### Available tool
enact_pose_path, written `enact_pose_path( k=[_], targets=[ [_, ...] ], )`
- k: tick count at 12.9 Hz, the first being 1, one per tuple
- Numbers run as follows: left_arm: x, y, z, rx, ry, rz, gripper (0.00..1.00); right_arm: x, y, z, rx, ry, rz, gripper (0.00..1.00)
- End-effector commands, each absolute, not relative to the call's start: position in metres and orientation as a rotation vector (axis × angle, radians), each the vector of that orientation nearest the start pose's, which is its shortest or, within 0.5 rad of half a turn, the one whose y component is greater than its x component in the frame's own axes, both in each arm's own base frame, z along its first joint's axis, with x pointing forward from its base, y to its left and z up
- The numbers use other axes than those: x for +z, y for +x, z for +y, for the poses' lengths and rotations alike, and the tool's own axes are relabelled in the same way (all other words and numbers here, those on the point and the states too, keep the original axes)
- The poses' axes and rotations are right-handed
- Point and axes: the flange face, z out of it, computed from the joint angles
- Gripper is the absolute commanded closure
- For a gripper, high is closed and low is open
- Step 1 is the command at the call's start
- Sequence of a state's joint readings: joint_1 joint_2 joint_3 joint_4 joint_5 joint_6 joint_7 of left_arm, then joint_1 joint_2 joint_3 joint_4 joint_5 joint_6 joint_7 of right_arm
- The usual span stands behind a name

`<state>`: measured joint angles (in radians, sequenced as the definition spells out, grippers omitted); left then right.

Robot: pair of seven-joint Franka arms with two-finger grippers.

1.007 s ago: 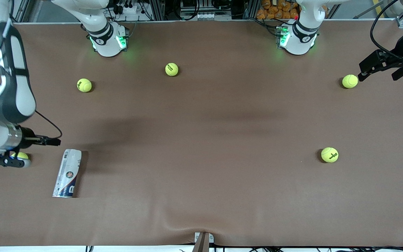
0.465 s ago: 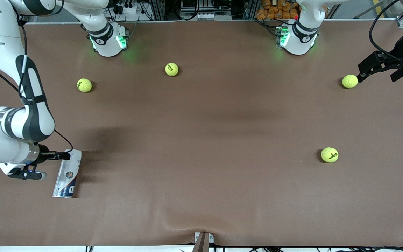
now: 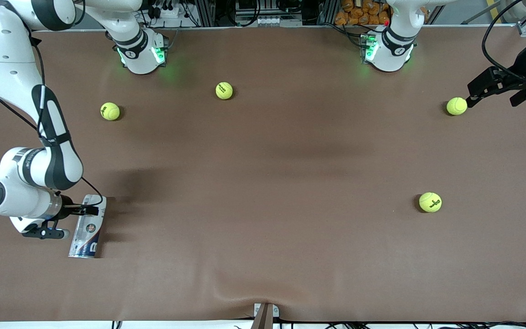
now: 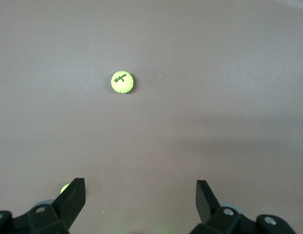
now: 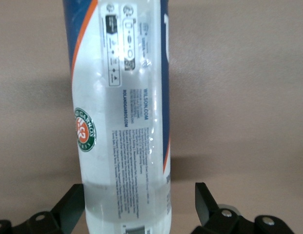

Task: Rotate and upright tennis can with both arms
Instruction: 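Close the right gripper around the middle of the tennis can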

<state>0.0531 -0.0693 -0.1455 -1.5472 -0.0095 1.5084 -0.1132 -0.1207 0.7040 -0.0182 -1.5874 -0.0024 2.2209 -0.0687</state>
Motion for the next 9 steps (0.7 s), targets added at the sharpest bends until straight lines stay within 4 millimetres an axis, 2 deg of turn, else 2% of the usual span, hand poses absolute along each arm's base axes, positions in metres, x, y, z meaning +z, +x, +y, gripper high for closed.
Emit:
enact_pose_path(
  k=[1, 5, 9],
  targets=[
    [0.665, 0.528, -0.054, -0.047, -3.145, 0.008, 0.0, 0.203, 0.694, -0.09, 0.102, -3.141, 0.066, 0.0],
    [0.664, 0.528, -0.053, -0.045, -3.144, 0.006, 0.0, 0.188, 0.696, -0.087, 0.071, -3.143, 0.06, 0.0],
    [0.664, 0.528, -0.053, -0.045, -3.144, 0.006, 0.0, 0.184, 0.701, -0.084, 0.006, -3.147, 0.053, 0.0]
  ],
)
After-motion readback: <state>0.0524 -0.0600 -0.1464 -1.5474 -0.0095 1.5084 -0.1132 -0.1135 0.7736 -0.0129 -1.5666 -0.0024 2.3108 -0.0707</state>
